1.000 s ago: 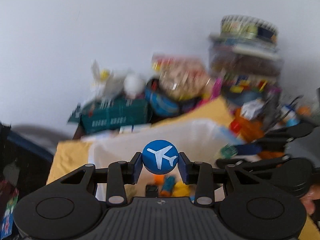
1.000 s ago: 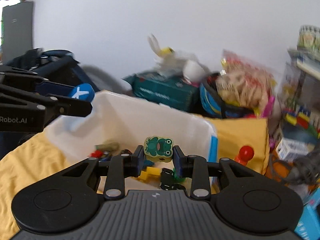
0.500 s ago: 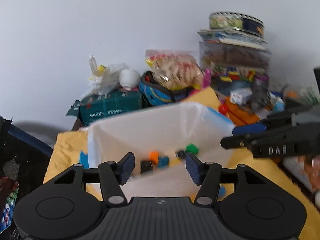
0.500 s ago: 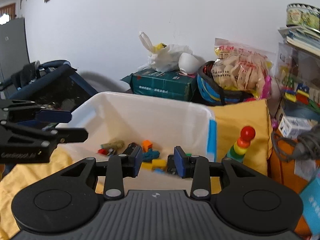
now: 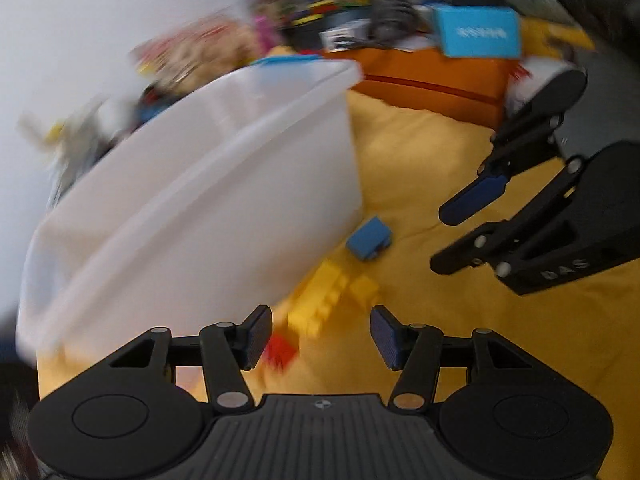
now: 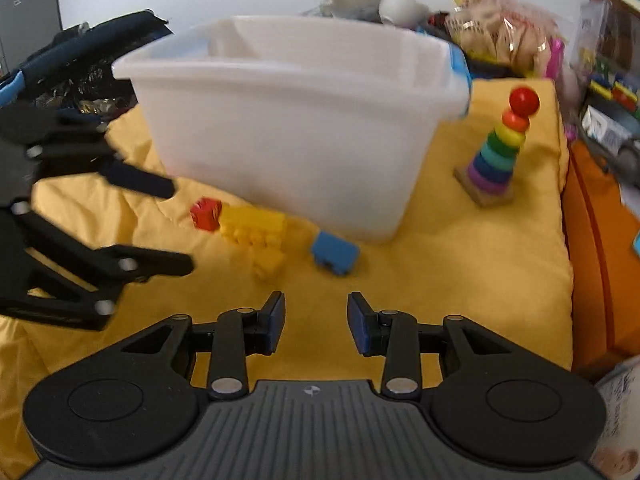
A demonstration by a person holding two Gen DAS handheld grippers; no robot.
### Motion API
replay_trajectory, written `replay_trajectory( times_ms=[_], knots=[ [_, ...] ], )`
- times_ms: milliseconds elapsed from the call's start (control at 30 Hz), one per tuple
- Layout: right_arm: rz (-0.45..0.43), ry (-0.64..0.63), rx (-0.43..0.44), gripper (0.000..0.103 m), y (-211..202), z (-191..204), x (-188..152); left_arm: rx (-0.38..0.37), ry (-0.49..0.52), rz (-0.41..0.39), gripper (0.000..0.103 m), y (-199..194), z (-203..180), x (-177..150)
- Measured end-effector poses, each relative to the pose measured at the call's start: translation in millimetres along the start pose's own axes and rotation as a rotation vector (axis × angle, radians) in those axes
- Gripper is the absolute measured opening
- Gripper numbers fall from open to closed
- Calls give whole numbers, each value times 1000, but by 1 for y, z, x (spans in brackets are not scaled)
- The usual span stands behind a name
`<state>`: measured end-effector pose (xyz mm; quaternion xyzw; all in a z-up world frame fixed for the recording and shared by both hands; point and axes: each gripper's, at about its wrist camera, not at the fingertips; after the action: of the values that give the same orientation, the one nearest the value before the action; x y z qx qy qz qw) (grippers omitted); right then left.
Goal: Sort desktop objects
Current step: 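Grasp the yellow brick with left tool while right grasps small blue brick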
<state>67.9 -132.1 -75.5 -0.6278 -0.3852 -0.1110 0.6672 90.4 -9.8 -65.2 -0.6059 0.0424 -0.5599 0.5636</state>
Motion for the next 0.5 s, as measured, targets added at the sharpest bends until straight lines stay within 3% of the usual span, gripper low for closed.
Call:
replay_trajectory(
  times_ms=[33, 133, 233, 367, 500],
  knots=[
    [2, 3, -5, 39, 0, -1, -1, -4, 39, 13, 57, 9, 1, 3],
    [0, 14, -13, 40, -4, -5, -3, -17, 53, 78, 32, 32, 10, 8],
    [-2, 17, -19, 42, -6, -4, -5, -49, 0, 92, 30, 37, 19, 5],
    [-35, -59, -25, 42, 0, 1, 0, -101, -130, 75, 30, 13, 24, 0],
    [-61, -221, -80, 42, 16, 10, 11, -180, -400, 59, 30, -22, 33, -21]
  ],
)
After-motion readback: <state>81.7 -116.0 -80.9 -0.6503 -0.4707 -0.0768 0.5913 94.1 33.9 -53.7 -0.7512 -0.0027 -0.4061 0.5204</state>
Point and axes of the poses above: each gripper's, at about its wrist camera, not at the fingertips, and y roughly the way its jaws point, z to its left, x to its top, and after that the axes turned 4 degrees about -x, right-handed
